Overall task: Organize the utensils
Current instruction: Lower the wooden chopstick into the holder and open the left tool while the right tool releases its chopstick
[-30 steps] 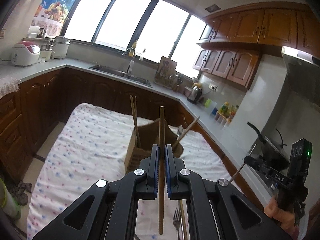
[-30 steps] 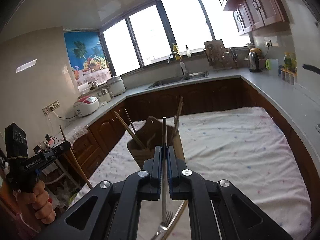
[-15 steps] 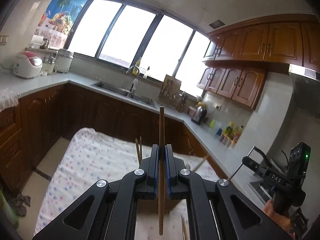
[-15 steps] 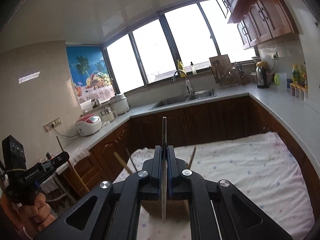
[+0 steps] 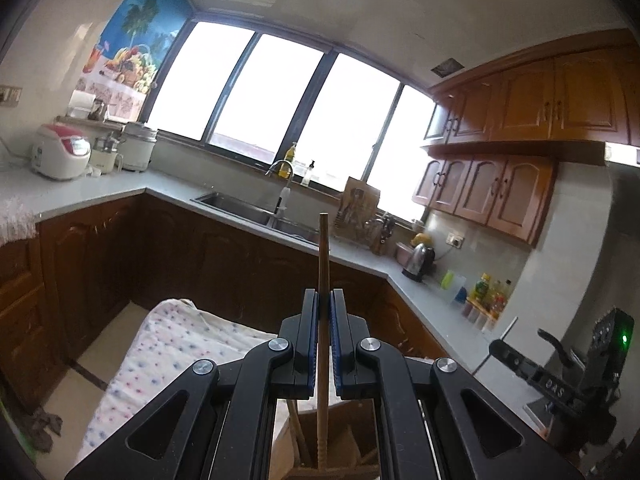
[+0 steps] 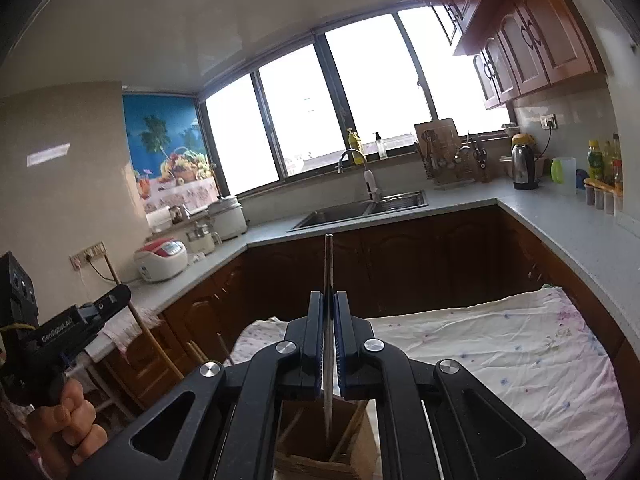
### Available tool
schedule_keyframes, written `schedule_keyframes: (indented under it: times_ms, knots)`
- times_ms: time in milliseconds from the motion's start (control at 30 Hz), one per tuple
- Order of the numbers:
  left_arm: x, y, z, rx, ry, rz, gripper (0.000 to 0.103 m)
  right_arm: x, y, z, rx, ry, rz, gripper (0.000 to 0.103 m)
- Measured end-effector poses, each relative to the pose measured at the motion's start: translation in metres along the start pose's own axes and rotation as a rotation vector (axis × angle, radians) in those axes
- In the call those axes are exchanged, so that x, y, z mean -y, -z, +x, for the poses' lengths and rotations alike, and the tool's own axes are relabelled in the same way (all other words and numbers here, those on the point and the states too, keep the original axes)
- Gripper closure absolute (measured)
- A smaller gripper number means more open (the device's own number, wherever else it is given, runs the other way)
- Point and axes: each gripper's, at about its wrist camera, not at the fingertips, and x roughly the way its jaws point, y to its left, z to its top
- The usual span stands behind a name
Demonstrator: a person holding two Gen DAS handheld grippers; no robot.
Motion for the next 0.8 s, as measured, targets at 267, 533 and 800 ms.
schedule_keyframes:
  times_ms: [267, 533, 800]
  knots:
    - [0.001, 0.045, 0.033, -0.012, -0.040, -0.031, 0.099, 0.003, 0.031, 0.022, -0.049, -0.002, 0.014, 0.098]
    - [0.004, 0.071, 0.047, -0.071, -0.058, -0.011, 0.099, 0.007, 0.062, 0.034, -0.116, 0.007, 0.043, 0.098]
    - [-0.002, 0.069, 0.052, -0.147, -0.055, -0.001, 0.098, 0.016, 0.071, 0.038, -0.151, 0.027, 0.064, 0.097]
